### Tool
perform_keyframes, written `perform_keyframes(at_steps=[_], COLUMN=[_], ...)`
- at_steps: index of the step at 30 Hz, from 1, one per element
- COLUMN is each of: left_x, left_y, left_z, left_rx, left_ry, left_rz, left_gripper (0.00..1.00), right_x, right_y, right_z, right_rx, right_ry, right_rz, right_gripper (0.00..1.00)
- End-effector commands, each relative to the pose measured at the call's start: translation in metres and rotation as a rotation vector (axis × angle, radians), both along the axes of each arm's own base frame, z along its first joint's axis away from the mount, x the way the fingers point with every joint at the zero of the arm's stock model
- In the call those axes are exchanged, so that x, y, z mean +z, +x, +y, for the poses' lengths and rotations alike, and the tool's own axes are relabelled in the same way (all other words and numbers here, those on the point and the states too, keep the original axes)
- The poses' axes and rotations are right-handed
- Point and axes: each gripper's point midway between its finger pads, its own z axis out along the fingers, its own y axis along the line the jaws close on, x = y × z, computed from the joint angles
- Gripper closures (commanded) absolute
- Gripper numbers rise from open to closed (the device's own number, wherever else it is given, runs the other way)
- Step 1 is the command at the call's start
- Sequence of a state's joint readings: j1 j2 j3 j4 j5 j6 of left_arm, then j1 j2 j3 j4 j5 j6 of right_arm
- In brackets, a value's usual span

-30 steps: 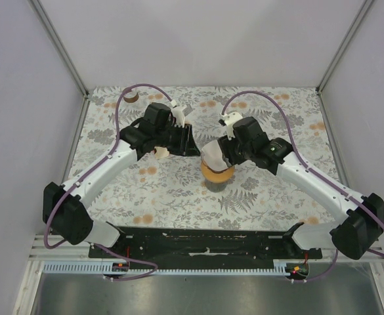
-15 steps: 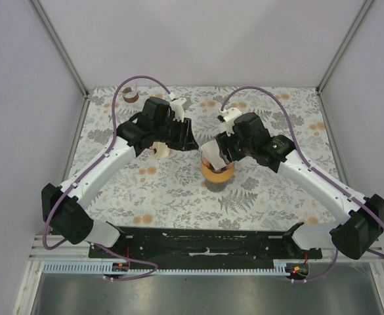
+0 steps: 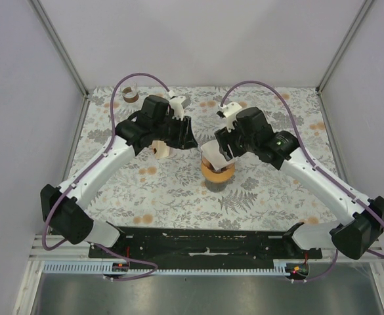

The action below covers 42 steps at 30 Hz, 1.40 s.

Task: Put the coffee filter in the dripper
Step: Place the coffee filter in the coffee server, then move the coffee server to the center of the board.

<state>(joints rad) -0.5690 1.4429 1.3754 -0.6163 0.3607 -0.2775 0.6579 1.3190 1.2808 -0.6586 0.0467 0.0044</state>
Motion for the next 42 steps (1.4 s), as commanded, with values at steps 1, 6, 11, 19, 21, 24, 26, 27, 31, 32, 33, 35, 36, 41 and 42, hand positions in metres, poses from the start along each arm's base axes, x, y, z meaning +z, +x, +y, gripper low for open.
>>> perform_keyframes(at_steps=[1,6,11,19,21,24,26,27,31,32,33,35,36,41,42], left_x=[0.033,0.043,0.053,0.051,0.049,0.047,0.042,0.039,0.025,0.021,0.018,0.012,0.01,0.005,0.005], left_y=[0.008,0.02,0.033,0.057,0.059,0.06,0.06,0.06,0.06,0.061,0.061,0.063,0.063,0.064,0.064], left_z=[0.004,0.018,0.041,0.103,0.117,0.134,0.143,0.148,0.165,0.17,0.173,0.18,0.183,0.191,0.19], left_rx=[-0.008,0.038,0.099,0.238,0.265,0.287,0.289,0.288,0.302,0.305,0.312,0.323,0.329,0.326,0.324], left_ry=[0.006,0.056,0.071,0.058,0.072,0.093,0.106,0.114,0.144,0.151,0.155,0.163,0.163,0.169,0.169], left_rz=[-0.125,-0.198,-0.236,-0.211,-0.219,-0.224,-0.21,-0.203,-0.173,-0.17,-0.162,-0.159,-0.155,-0.164,-0.163], left_gripper=[0.53,0.5,0.46,0.43,0.43,0.39,0.35,0.34,0.32,0.32,0.32,0.32,0.32,0.32,0.32], right_x=[0.048,0.088,0.127,0.071,0.035,-0.017,-0.047,-0.06,-0.106,-0.115,-0.125,-0.141,-0.149,-0.177,-0.179], right_y=[0.005,-0.012,-0.058,-0.155,-0.165,-0.169,-0.163,-0.158,-0.14,-0.134,-0.127,-0.115,-0.11,-0.089,-0.086], right_z=[-0.002,-0.001,0.022,0.097,0.112,0.131,0.137,0.137,0.13,0.129,0.126,0.117,0.113,0.093,0.092], right_rx=[0.028,0.164,0.453,1.136,1.269,1.391,1.422,1.43,1.46,1.455,1.449,1.44,1.431,1.395,1.387], right_ry=[0.023,0.051,0.127,-0.004,-0.114,-0.299,-0.431,-0.498,-0.739,-0.788,-0.843,-0.943,-0.98,-1.067,-1.08], right_rz=[-0.116,-0.226,-0.409,-0.69,-0.72,-0.709,-0.687,-0.674,-0.63,-0.627,-0.621,-0.61,-0.596,-0.529,-0.536], right_gripper=[0.29,0.3,0.34,0.37,0.37,0.36,0.35,0.34,0.31,0.31,0.31,0.3,0.3,0.31,0.3])
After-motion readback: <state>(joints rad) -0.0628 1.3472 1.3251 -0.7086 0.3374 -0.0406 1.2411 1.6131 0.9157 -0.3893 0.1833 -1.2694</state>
